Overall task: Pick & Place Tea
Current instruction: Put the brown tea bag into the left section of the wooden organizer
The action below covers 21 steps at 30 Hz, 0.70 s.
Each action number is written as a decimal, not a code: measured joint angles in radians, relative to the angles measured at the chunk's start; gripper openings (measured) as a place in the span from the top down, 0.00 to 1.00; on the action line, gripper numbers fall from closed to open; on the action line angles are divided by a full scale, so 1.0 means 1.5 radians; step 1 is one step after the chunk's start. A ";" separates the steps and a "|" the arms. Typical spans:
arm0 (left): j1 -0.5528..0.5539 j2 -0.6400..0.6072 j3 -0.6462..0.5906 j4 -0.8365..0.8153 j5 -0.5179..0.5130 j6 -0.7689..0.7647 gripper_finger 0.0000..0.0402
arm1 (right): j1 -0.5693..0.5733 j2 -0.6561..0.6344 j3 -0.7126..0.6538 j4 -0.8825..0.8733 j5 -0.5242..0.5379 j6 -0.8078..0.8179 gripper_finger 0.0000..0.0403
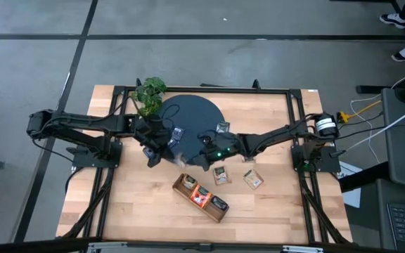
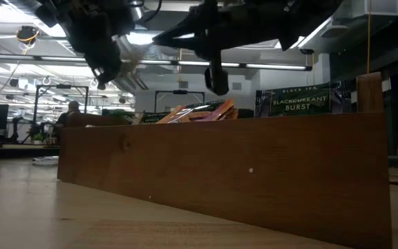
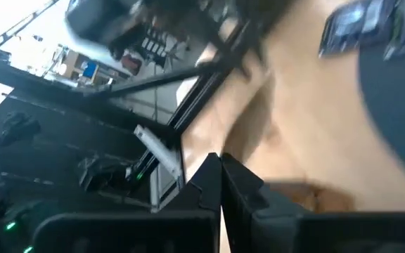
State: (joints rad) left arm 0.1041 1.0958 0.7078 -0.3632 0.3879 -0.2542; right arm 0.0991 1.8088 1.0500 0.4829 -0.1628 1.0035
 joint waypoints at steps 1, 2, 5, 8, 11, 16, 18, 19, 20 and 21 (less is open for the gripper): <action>0.000 0.000 0.000 -0.009 0.001 -0.007 0.87 | 0.007 0.000 0.000 -0.004 0.001 0.009 0.99; 0.000 0.000 0.000 -0.015 0.004 -0.014 0.85 | 0.013 0.000 0.000 -0.010 0.003 0.011 0.99; 0.000 0.000 0.000 -0.048 0.036 -0.016 0.81 | 0.031 0.000 0.007 -0.042 0.006 0.027 0.99; 0.000 0.000 0.000 -0.071 0.056 -0.016 0.78 | 0.047 0.000 0.037 -0.119 0.009 0.026 1.00; 0.000 0.000 0.000 -0.084 0.056 -0.016 0.78 | 0.060 0.000 0.083 -0.234 0.011 0.005 1.00; 0.000 0.000 0.000 -0.088 0.037 -0.026 0.78 | 0.069 0.000 0.145 -0.390 0.044 -0.044 1.00; 0.000 0.000 0.000 -0.088 0.035 -0.032 0.78 | 0.069 0.000 0.149 -0.401 0.050 -0.049 1.00; 0.000 0.000 0.000 -0.088 0.035 -0.032 0.78 | 0.069 0.000 0.149 -0.402 0.055 -0.049 1.00; 0.000 0.000 0.000 -0.088 0.035 -0.032 0.78 | 0.069 0.000 0.149 -0.403 0.059 -0.049 1.00; 0.000 0.000 0.000 -0.087 0.035 -0.032 0.78 | 0.069 0.000 0.149 -0.405 0.061 -0.049 1.00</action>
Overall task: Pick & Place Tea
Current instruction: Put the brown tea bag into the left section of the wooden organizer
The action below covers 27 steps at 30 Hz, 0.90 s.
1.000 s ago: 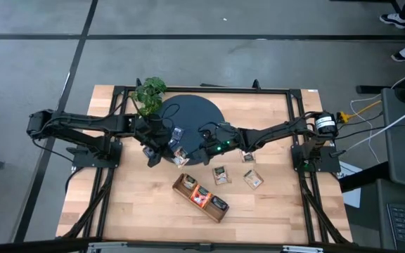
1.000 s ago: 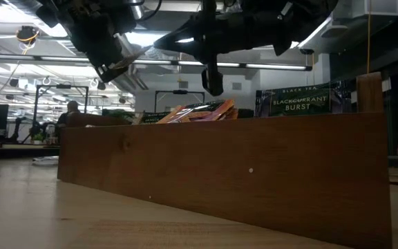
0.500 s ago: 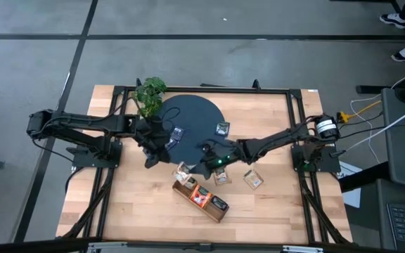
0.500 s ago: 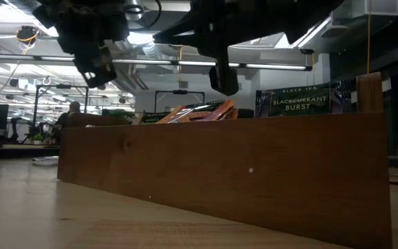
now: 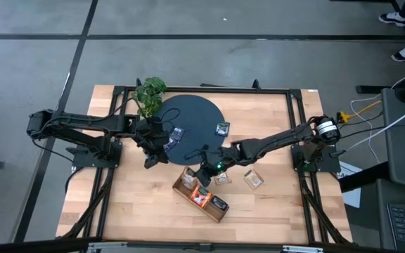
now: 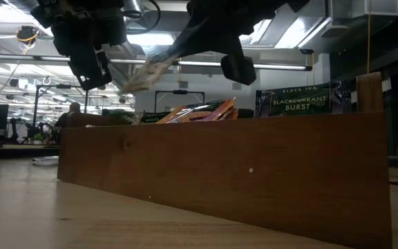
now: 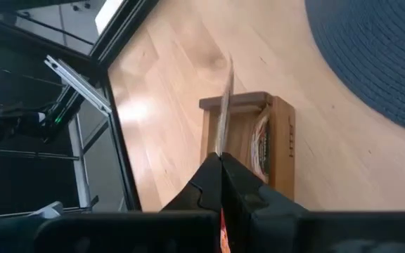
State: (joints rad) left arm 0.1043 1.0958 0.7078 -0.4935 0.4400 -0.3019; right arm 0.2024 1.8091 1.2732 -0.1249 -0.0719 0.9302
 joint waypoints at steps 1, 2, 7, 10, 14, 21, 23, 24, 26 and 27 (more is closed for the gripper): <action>0.000 0.000 0.000 0.000 0.000 -0.001 0.78 | 0.000 0.000 0.000 -0.003 0.000 0.000 1.00; 0.000 0.000 0.000 0.000 0.000 -0.002 0.78 | 0.000 0.001 0.000 -0.005 0.000 0.000 1.00; 0.000 0.000 0.000 0.000 -0.001 -0.001 0.77 | 0.012 0.014 0.001 -0.011 0.017 0.003 1.00; 0.000 0.000 0.000 0.001 -0.001 -0.001 0.78 | 0.020 0.027 0.001 -0.011 0.035 0.004 1.00; 0.000 0.000 0.000 0.001 -0.002 0.000 0.77 | 0.021 0.042 0.001 -0.011 0.043 0.005 1.00; 0.000 0.000 0.000 0.002 -0.017 0.001 0.77 | 0.020 0.054 0.001 -0.010 0.065 0.003 1.00; 0.000 0.000 0.000 0.002 -0.021 0.001 0.77 | 0.020 0.058 0.001 -0.010 0.065 0.003 1.00; 0.000 0.000 0.000 0.002 -0.021 0.001 0.77 | 0.020 0.060 0.001 -0.010 0.065 0.003 1.00; 0.000 0.000 0.000 0.002 -0.022 0.001 0.77 | 0.020 0.064 0.001 -0.009 0.065 0.003 1.00; 0.000 0.000 0.000 0.002 -0.022 0.001 0.77 | 0.020 0.065 0.001 -0.010 0.065 0.003 0.99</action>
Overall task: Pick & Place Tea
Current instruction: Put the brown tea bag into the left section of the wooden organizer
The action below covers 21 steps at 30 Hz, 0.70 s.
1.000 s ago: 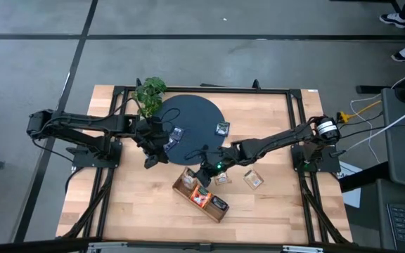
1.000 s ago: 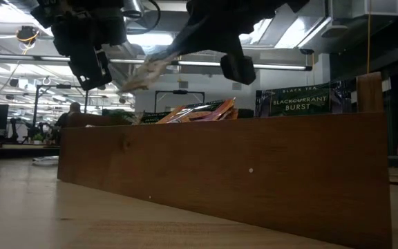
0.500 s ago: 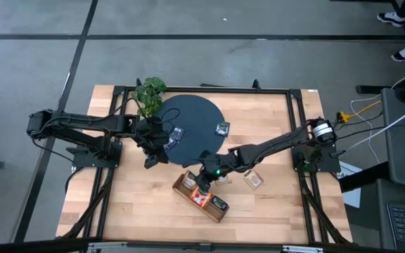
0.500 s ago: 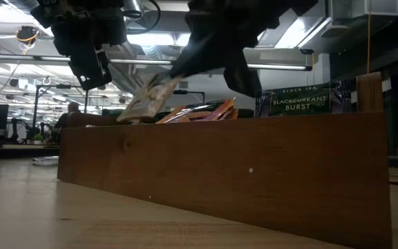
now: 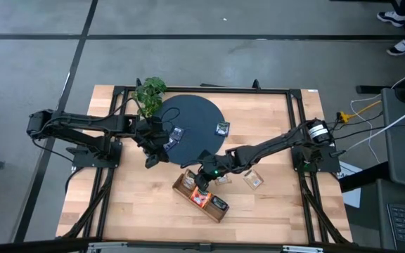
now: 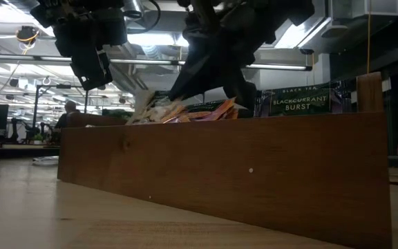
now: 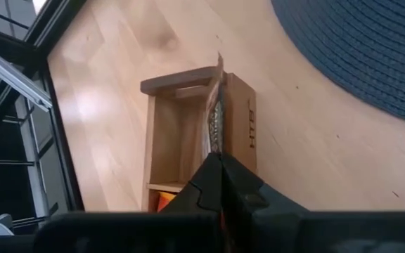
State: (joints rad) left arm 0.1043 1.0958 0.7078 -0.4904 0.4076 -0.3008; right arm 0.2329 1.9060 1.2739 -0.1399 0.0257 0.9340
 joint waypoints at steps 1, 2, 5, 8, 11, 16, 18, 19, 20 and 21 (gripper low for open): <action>0.000 0.000 0.000 0.000 0.000 0.000 0.77 | 0.000 0.000 0.000 -0.001 0.000 0.000 0.99; 0.000 0.000 0.000 0.000 -0.001 0.000 0.77 | 0.000 0.000 0.000 0.000 0.000 0.000 0.98; 0.000 0.000 0.000 0.000 -0.014 0.000 0.77 | -0.001 0.000 0.000 0.001 0.000 0.000 0.95; 0.000 0.000 0.000 0.000 -0.021 0.000 0.77 | 0.000 0.000 0.000 0.007 -0.001 0.003 0.91; 0.000 0.000 0.000 0.000 -0.021 0.000 0.77 | -0.001 0.000 0.000 0.006 -0.001 0.003 0.88; 0.000 0.000 0.000 0.000 -0.021 0.000 0.78 | -0.001 0.000 0.000 0.006 -0.001 0.021 0.83; 0.000 0.000 0.000 0.000 -0.021 -0.001 0.77 | 0.000 0.000 0.000 0.006 -0.001 0.020 0.82; 0.000 0.000 0.000 0.000 -0.021 -0.002 0.77 | 0.000 -0.002 0.000 0.005 -0.001 0.020 0.82; 0.000 0.000 0.000 0.000 -0.020 -0.004 0.78 | 0.000 -0.005 0.000 0.004 -0.002 0.019 0.82; 0.000 0.000 0.000 0.000 -0.020 -0.010 0.78 | 0.000 -0.010 0.000 0.001 -0.008 0.017 0.82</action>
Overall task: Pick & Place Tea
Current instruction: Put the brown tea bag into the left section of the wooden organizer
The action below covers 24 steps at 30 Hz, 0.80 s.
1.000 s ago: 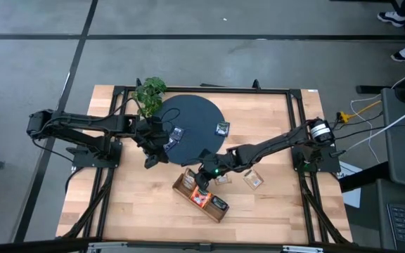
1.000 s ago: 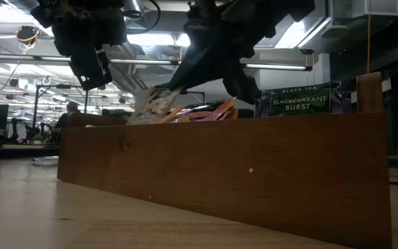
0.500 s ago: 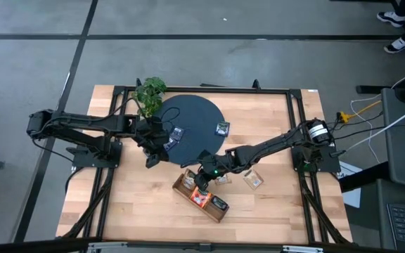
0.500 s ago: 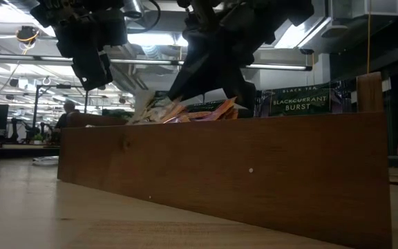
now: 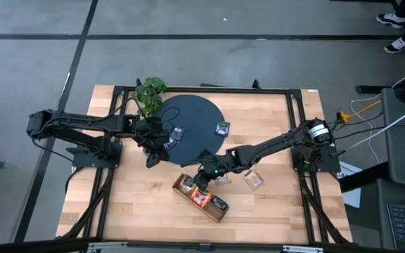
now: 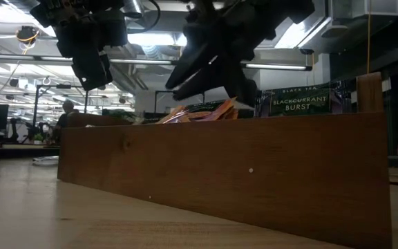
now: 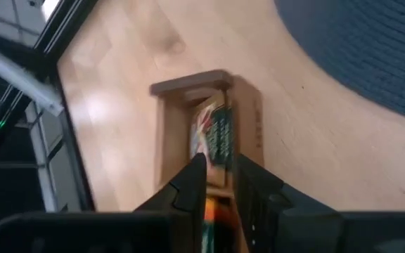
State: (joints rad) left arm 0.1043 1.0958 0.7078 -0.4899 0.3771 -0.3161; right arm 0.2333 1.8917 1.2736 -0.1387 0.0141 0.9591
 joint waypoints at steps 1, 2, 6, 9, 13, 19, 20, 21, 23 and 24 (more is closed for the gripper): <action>0.000 0.000 0.000 0.001 0.000 -0.007 0.78 | 0.000 -0.006 0.000 -0.006 -0.009 -0.009 0.82; 0.000 0.000 0.000 0.005 0.000 -0.015 0.78 | 0.000 -0.014 0.000 -0.010 -0.019 -0.020 0.82; 0.000 0.000 0.000 0.039 0.002 -0.028 0.78 | 0.010 -0.064 -0.029 -0.034 -0.027 -0.080 0.83; -0.006 0.000 0.000 0.083 0.002 -0.040 0.78 | 0.016 -0.124 -0.085 -0.029 -0.021 -0.086 0.83; -0.029 0.008 0.000 0.164 0.002 -0.045 0.78 | 0.028 -0.222 -0.194 0.013 0.028 -0.042 0.83; -0.049 0.079 -0.001 0.274 0.002 -0.102 0.78 | 0.047 -0.314 -0.317 0.047 0.065 0.107 0.84; -0.047 0.097 0.003 0.282 0.001 -0.107 0.78 | 0.053 -0.315 -0.326 0.046 0.065 0.125 0.85; -0.044 0.116 0.011 0.279 0.002 -0.107 0.78 | 0.059 -0.315 -0.331 0.043 0.065 0.141 0.85; -0.037 0.155 0.036 0.271 0.005 -0.101 0.78 | 0.072 -0.306 -0.333 0.040 0.065 0.163 0.86; -0.033 0.175 0.051 0.266 0.005 -0.099 0.78 | 0.077 -0.300 -0.333 0.033 0.065 0.172 0.86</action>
State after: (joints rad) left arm 0.0555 1.3582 0.7844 -0.0915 0.3852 -0.4639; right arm 0.3482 1.4413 0.7738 -0.0896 0.1113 1.2174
